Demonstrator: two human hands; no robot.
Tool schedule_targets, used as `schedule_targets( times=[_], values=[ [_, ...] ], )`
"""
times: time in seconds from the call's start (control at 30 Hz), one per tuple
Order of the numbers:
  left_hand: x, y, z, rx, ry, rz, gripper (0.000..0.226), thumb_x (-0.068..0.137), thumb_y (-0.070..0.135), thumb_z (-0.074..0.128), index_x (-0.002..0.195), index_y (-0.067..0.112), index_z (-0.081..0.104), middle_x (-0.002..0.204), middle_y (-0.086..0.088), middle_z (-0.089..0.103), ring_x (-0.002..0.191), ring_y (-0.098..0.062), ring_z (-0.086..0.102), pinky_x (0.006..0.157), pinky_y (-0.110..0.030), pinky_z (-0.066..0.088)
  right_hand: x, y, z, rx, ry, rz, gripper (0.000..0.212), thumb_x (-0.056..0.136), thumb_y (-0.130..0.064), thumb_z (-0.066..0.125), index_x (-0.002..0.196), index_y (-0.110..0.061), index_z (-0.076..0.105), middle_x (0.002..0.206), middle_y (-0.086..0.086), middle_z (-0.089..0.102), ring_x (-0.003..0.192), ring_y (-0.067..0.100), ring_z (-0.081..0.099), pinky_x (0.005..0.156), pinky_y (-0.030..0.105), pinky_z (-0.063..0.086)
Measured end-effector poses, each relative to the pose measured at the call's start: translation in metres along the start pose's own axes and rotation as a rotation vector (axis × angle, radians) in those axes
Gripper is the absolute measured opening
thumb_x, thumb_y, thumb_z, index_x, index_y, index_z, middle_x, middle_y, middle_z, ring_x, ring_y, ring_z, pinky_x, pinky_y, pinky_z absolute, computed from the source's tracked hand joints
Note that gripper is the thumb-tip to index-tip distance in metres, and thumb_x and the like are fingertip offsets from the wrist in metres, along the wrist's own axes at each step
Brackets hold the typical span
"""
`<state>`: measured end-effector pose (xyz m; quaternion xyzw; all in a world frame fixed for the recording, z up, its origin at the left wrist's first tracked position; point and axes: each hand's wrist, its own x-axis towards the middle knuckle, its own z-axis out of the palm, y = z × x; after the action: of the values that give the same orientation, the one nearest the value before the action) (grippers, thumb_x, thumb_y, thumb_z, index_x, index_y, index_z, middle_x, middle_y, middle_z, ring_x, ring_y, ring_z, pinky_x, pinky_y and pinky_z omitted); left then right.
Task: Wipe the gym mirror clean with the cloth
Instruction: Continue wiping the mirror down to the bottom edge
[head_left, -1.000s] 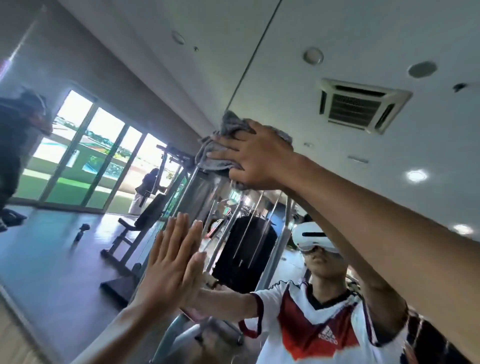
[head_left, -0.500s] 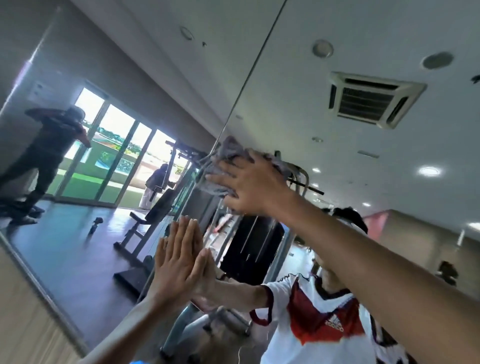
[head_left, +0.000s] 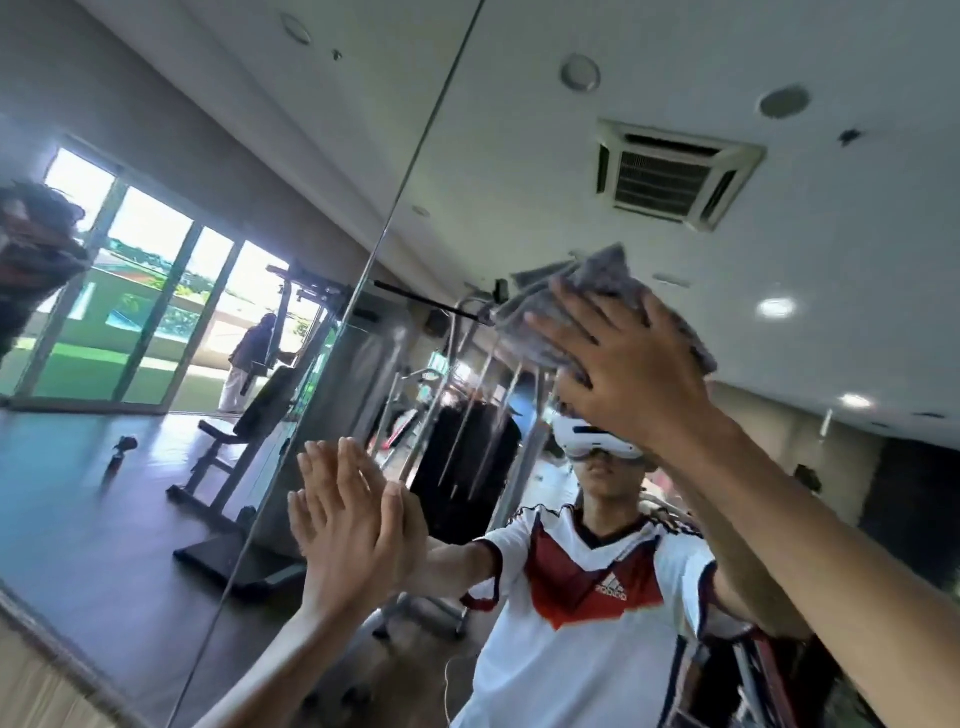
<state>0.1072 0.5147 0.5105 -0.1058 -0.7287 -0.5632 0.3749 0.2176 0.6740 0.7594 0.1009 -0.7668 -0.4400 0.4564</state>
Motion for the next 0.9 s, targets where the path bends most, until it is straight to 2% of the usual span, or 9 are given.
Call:
schedule_targets(
  times=[0.07, 0.13, 0.27, 0.33, 0.5, 0.6, 0.67, 0.8, 0.9],
  values=[
    [-0.003, 0.013, 0.003, -0.009, 0.010, 0.042, 0.086, 0.087, 0.063, 0.009, 0.161, 0.020, 0.002, 0.168, -0.007, -0.012, 0.151, -0.009, -0.023, 0.116, -0.027, -0.024, -0.017, 0.008, -0.004, 0.025, 0.108, 0.299, 0.062, 0.092, -0.045, 0.028, 0.153, -0.032, 0.035, 0.161, 0.003, 0.030, 0.144, 0.026, 0.034, 0.111, 0.051, 0.022],
    [-0.013, 0.025, 0.009, -0.007, 0.002, 0.077, 0.085, 0.088, 0.062, 0.010, 0.161, 0.019, 0.004, 0.168, -0.010, -0.011, 0.150, -0.009, -0.024, 0.117, -0.030, -0.022, -0.048, -0.020, 0.003, -0.001, 0.140, 0.336, 0.061, 0.093, -0.043, 0.033, 0.153, -0.029, 0.037, 0.161, 0.005, 0.029, 0.144, 0.027, 0.032, 0.109, 0.054, 0.027],
    [-0.033, 0.048, 0.020, -0.002, -0.056, 0.141, 0.082, 0.090, 0.062, 0.013, 0.161, 0.021, 0.000, 0.167, -0.012, -0.017, 0.146, -0.007, -0.033, 0.115, -0.031, -0.026, -0.132, -0.053, 0.008, -0.003, -0.073, -0.275, 0.068, 0.084, -0.045, 0.046, 0.151, -0.033, 0.040, 0.161, 0.003, 0.028, 0.140, 0.022, 0.034, 0.115, 0.054, 0.016],
    [-0.042, 0.063, 0.027, -0.009, -0.084, 0.195, 0.083, 0.091, 0.061, 0.014, 0.161, 0.019, 0.002, 0.166, -0.013, -0.018, 0.149, -0.013, -0.030, 0.117, -0.034, -0.024, -0.153, -0.017, 0.002, -0.040, -0.140, -0.400, 0.069, 0.083, -0.048, 0.043, 0.150, -0.036, 0.040, 0.161, 0.000, 0.030, 0.141, 0.021, 0.038, 0.116, 0.053, 0.012],
    [-0.058, 0.103, 0.043, 0.011, -0.078, 0.369, 0.072, 0.097, 0.054, 0.021, 0.160, 0.022, 0.005, 0.167, -0.016, -0.009, 0.154, -0.021, -0.018, 0.121, -0.039, -0.014, -0.173, 0.095, -0.025, -0.058, 0.024, 0.238, 0.065, 0.091, -0.044, 0.036, 0.154, -0.032, 0.031, 0.163, 0.001, 0.026, 0.149, 0.023, 0.024, 0.113, 0.057, 0.027],
    [-0.075, 0.126, 0.054, 0.032, -0.067, 0.444, 0.067, 0.099, 0.047, 0.023, 0.159, 0.017, 0.016, 0.167, -0.020, -0.002, 0.155, -0.024, -0.010, 0.122, -0.038, -0.011, -0.193, 0.078, -0.020, -0.038, 0.189, 0.682, 0.062, 0.095, -0.040, 0.030, 0.155, -0.027, 0.033, 0.164, 0.004, 0.024, 0.151, 0.024, 0.022, 0.114, 0.051, 0.026],
    [-0.095, 0.143, 0.061, -0.017, -0.092, 0.437, 0.067, 0.099, 0.045, 0.024, 0.159, 0.015, 0.018, 0.167, -0.021, -0.002, 0.154, -0.023, -0.014, 0.121, -0.036, -0.016, -0.212, 0.044, -0.010, -0.031, 0.162, 0.559, 0.063, 0.095, -0.041, 0.033, 0.155, -0.026, 0.032, 0.164, 0.006, 0.023, 0.151, 0.027, 0.022, 0.114, 0.049, 0.023],
    [-0.129, 0.179, 0.075, -0.070, -0.134, 0.467, 0.064, 0.099, 0.041, 0.027, 0.158, 0.017, 0.020, 0.167, -0.020, -0.004, 0.154, -0.020, -0.017, 0.117, -0.031, -0.024, -0.270, 0.065, -0.020, -0.070, -0.112, -0.148, 0.072, 0.088, -0.052, 0.043, 0.155, -0.034, 0.024, 0.163, 0.002, 0.021, 0.147, 0.024, 0.026, 0.117, 0.052, 0.014],
    [-0.140, 0.201, 0.086, -0.068, -0.123, 0.552, 0.064, 0.100, 0.040, 0.030, 0.158, 0.015, 0.021, 0.166, -0.021, -0.003, 0.154, -0.022, -0.015, 0.119, -0.035, -0.020, -0.301, 0.141, -0.030, -0.168, -0.089, 0.001, 0.072, 0.090, -0.050, 0.038, 0.156, -0.035, 0.014, 0.164, 0.001, 0.020, 0.149, 0.023, 0.023, 0.117, 0.050, 0.018]
  ],
)
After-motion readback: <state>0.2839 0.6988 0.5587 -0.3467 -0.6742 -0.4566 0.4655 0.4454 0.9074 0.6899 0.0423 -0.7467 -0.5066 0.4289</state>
